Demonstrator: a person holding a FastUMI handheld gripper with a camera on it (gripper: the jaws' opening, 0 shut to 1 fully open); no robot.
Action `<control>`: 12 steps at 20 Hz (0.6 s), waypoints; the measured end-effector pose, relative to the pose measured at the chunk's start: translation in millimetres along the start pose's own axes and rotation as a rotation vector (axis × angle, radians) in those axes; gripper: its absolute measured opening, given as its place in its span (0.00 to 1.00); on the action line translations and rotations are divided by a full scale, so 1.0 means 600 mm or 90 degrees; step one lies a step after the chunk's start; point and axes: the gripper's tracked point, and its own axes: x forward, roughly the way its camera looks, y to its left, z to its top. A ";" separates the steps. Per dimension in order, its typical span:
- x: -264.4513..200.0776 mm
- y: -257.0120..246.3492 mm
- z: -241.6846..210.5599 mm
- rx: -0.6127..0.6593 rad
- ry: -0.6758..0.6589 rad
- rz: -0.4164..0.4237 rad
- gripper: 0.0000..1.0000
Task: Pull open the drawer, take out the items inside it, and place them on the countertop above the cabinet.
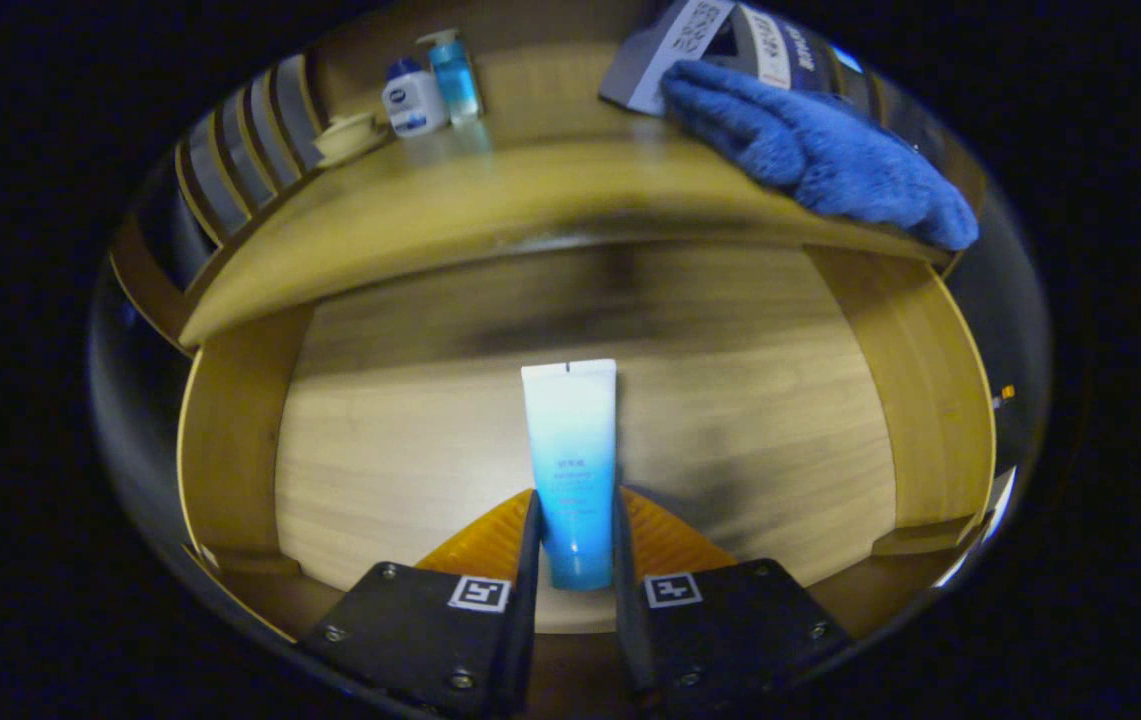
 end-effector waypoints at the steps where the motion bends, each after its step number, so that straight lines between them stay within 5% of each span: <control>1: -0.006 0.017 0.003 0.008 -0.018 0.036 0.35; 6: -0.067 0.049 0.006 0.033 -0.095 0.113 0.34; 12: -0.155 0.030 0.042 0.010 -0.230 0.119 0.34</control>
